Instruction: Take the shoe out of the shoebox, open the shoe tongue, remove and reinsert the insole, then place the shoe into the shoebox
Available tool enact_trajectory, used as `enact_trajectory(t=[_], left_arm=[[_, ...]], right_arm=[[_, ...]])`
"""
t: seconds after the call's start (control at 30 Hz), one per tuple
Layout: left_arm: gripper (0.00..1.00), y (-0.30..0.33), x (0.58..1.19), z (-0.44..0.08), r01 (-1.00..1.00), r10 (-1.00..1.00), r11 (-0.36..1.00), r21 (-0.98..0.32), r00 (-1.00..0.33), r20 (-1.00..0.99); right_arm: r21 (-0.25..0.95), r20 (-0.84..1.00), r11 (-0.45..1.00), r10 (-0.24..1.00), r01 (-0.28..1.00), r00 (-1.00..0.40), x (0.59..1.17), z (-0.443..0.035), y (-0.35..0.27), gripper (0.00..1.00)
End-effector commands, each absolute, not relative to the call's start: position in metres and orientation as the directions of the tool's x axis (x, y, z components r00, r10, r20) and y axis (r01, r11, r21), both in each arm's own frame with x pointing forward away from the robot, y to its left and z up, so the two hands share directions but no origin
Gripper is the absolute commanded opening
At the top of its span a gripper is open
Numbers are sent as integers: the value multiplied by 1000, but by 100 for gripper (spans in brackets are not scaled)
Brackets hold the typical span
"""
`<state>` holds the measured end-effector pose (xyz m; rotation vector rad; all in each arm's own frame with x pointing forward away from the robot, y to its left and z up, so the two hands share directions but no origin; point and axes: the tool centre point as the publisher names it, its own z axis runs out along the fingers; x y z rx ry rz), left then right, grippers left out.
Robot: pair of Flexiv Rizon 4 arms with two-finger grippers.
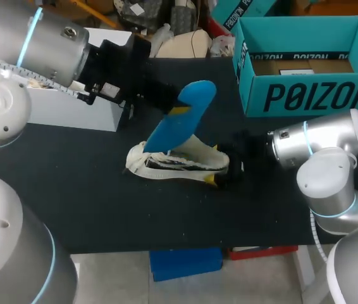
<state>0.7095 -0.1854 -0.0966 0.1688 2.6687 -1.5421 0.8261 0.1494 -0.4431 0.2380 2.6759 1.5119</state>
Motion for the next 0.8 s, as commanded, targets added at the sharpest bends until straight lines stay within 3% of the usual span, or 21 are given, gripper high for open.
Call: enact_trajectory(t=[0.03, 0.1, 0.3, 0.53, 0.8], left_arm=[[0, -170, 706, -90, 124, 66, 495, -860, -992, -105], [0, -170, 706, -90, 124, 66, 495, -860, -992, -105], [0, -155, 699, -85, -178, 10, 280, -943, -982, 188], [0, -158, 688, -70, -272, 52, 138, -952, -958, 281], [0, -166, 675, -41, -332, 109, 79, -940, -934, 339]], right_arm=[[854, 26, 510, 164, 107, -986, 825, -448, 150, 0], [854, 26, 510, 164, 107, -986, 825, -448, 150, 0], [854, 26, 510, 164, 107, -986, 825, -448, 150, 0], [854, 26, 510, 164, 107, -986, 825, -448, 150, 0], [854, 26, 510, 164, 107, -986, 825, -448, 150, 0]])
